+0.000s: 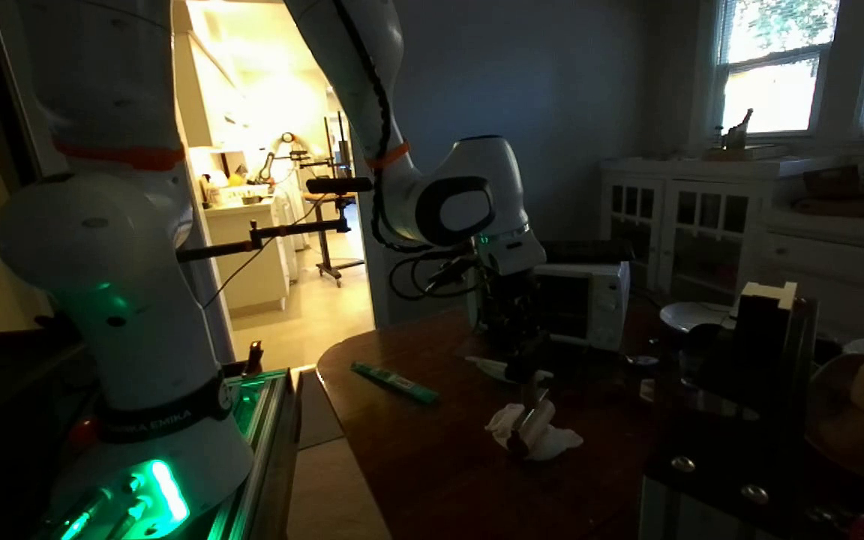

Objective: Pick up the roller and move it left and right over the table

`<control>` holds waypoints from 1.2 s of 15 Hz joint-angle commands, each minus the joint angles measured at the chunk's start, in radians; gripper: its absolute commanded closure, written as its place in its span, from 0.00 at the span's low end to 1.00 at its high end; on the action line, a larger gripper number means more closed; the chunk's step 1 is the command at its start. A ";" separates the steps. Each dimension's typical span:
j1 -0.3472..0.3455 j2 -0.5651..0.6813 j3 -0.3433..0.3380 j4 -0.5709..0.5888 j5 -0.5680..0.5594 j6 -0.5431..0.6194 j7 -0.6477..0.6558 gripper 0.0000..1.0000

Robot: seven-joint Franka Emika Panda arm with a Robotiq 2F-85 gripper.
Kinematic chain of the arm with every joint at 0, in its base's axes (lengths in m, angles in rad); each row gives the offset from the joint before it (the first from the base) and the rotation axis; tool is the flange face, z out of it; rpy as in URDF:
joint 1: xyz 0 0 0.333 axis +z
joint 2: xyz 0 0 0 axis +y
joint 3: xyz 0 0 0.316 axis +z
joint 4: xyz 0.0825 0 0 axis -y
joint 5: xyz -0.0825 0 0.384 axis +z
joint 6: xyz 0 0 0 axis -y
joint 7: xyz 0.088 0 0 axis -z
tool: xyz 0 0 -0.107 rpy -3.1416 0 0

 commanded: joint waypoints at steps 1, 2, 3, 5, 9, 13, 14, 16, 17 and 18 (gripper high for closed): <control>0.033 0.064 -0.066 0.041 -0.014 0.016 0.027 0.66; 0.031 0.070 -0.073 0.050 -0.002 0.010 0.018 0.66; 0.031 0.080 -0.084 0.059 0.001 0.013 0.014 0.66; 0.039 0.098 -0.116 0.080 -0.010 0.013 0.023 0.66; 0.052 0.131 -0.164 0.113 -0.004 0.014 0.024 0.66; 0.075 0.143 -0.179 0.127 0.010 0.008 0.016 0.66; 0.081 0.138 -0.178 0.123 0.011 0.007 0.015 0.66; 0.093 0.127 -0.173 0.114 0.013 -0.001 0.016 0.66; 0.092 0.121 -0.162 0.110 0.022 -0.004 0.006 0.66; 0.095 0.113 -0.155 0.105 0.028 -0.009 0.002 0.66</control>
